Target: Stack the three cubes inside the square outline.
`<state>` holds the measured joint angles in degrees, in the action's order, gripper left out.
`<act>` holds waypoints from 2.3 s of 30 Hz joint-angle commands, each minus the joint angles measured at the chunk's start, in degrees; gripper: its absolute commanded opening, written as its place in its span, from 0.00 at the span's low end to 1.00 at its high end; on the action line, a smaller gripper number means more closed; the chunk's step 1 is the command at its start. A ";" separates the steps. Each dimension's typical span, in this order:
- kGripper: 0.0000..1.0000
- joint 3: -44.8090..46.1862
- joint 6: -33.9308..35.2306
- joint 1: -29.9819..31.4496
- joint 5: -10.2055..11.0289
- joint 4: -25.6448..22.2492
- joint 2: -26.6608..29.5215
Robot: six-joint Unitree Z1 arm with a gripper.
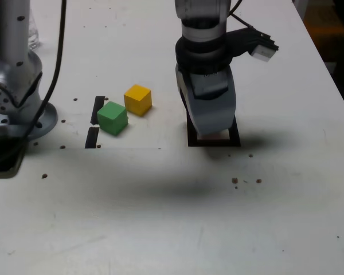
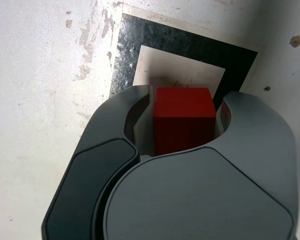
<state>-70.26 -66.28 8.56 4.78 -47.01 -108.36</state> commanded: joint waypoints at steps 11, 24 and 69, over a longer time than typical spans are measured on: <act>0.09 0.79 1.88 0.05 -2.42 1.44 0.40; 0.17 1.67 5.46 0.05 1.09 1.69 0.80; 1.00 -3.39 12.07 -4.38 -5.69 -13.45 10.95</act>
<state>-74.32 -55.18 4.20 -0.52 -60.29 -97.99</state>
